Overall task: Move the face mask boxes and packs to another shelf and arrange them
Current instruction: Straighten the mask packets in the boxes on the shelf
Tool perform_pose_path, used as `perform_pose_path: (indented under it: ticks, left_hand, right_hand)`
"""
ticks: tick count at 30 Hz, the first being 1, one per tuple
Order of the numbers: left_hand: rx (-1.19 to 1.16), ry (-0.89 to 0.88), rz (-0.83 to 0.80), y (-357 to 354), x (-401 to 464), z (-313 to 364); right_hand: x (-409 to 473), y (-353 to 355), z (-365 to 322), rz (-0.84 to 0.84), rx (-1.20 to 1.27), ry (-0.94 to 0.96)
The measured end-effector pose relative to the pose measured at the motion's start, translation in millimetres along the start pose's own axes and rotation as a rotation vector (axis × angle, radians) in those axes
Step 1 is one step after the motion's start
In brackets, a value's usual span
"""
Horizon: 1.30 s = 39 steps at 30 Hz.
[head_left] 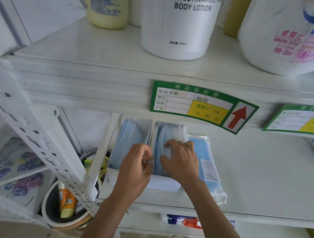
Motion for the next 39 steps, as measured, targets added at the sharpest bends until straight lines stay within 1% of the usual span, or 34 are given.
perform_pose_path:
  ticks: [2, 4, 7, 9, 11, 14, 17, 20, 24, 27, 35, 37, 39]
  left_hand:
    - [0.028, -0.033, 0.004, -0.2, 0.5, 2.8]
    - [0.045, -0.043, 0.015, 0.1, 0.7, 4.2]
    - [0.082, -0.047, 0.004, -1.7, 1.7, 5.9]
    - [0.108, -0.054, -0.035, -5.3, 1.3, 7.6]
    - [0.153, -0.045, -0.075, -9.5, 1.9, 6.4]
    - [0.280, -0.027, -0.112, -15.5, 0.7, 5.0]
    - [0.398, -0.046, -0.105, -21.1, -0.2, 10.5]
    - [0.413, -0.021, -0.060, -19.5, 4.8, 10.7]
    - [0.334, 0.097, -0.008, -13.8, 10.7, 1.7]
    - [0.257, 0.124, 0.056, -8.8, 11.0, 1.5]
    - [0.051, 0.035, 0.194, 4.1, 10.7, 2.8]
    - [0.038, -0.060, 0.166, 1.6, 9.8, 6.9]
    - [0.040, -0.163, 0.059, -6.7, 7.7, 13.7]
  right_hand:
    - [-0.3, 0.0, 1.0, -0.025, 0.030, 0.009]
    - [-1.2, 0.1, -0.1, -0.036, 0.036, 0.057]
    - [-2.2, -0.2, -1.9, -0.054, -0.055, 0.113]
    - [-1.8, -2.6, -2.1, -0.087, -0.126, 0.116]
    - [-1.6, -3.7, -3.3, -0.080, -0.122, 0.094]
    - [-2.0, -3.1, -5.3, -0.048, -0.104, 0.078]
    - [-2.7, -2.8, -3.0, -0.049, -0.115, 0.082]
    - [-2.9, -1.4, -0.6, -0.040, -0.067, 0.080]
    - [-3.7, -1.4, -2.6, -0.032, -0.017, 0.085]
    - [-4.0, -1.0, 1.1, -0.008, 0.034, 0.074]
    - [-3.4, -3.1, 0.4, -0.004, 0.047, 0.091]
    - [-4.4, -1.2, 0.3, 0.017, 0.103, 0.093]
    - [-5.9, 0.9, 1.6, 0.031, 0.211, 0.077]
Point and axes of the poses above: each hand's wrist, its own x-axis towards the middle knuckle, its own y-axis out of the back of the hand, z = x × y, the point moved 6 cm from there along x, towards the middle knuckle, and after that the axes turned 7 degrees about -z, right-handed, at the moved point
